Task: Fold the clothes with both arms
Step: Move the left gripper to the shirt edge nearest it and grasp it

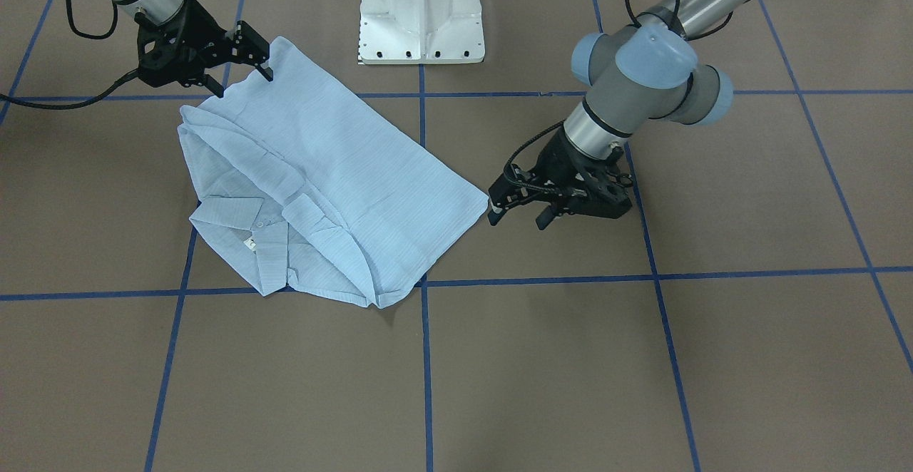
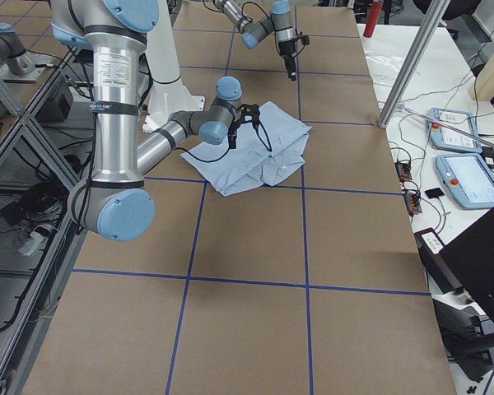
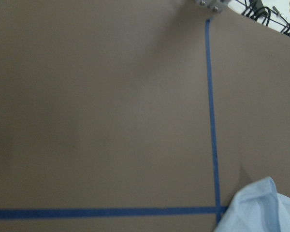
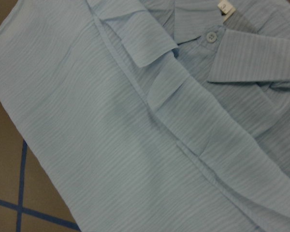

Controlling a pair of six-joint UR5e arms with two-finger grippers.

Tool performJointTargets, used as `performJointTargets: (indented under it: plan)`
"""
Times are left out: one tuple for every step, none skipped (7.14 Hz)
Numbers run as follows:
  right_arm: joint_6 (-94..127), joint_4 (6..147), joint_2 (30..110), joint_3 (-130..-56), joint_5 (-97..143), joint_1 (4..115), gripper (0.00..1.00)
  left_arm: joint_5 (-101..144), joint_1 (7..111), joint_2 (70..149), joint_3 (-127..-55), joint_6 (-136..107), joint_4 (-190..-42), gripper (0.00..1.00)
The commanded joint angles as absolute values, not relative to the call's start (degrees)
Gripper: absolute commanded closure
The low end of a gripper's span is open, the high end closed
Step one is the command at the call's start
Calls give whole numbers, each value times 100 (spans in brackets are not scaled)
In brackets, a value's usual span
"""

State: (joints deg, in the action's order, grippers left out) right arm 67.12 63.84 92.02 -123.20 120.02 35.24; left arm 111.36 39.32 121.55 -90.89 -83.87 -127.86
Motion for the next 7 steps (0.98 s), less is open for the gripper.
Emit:
performJointTargets:
  plan:
    - [6548, 6398, 8905, -11973, 12050, 3893, 0, 10462, 3246, 12417, -9290, -8867, -11651, 5]
    - [6557, 6398, 8773, -11910, 12032, 3894, 0, 10381, 3130, 12497, -9290, -8955, -11271, 6]
    - [6565, 6425, 8693, -11909, 12032, 3911, 0, 10319, 2998, 12515, -9203, -8991, -11172, 7]
    - [6565, 6416, 8684, -11918, 12032, 3929, 0, 10136, 2771, 12516, -9063, -8991, -11162, 10]
    - [6574, 6416, 8666, -11927, 12032, 3937, 0, 10108, 2760, 12611, -8879, -8983, -11171, 10]
    - [6574, 6416, 8657, -11927, 12032, 3937, 0, 10099, 2760, 12630, -8790, -8982, -11171, 11]
    - [6574, 6416, 8631, -11927, 12032, 3946, 0, 10099, 2760, 12621, -8780, -8974, -11180, 15]
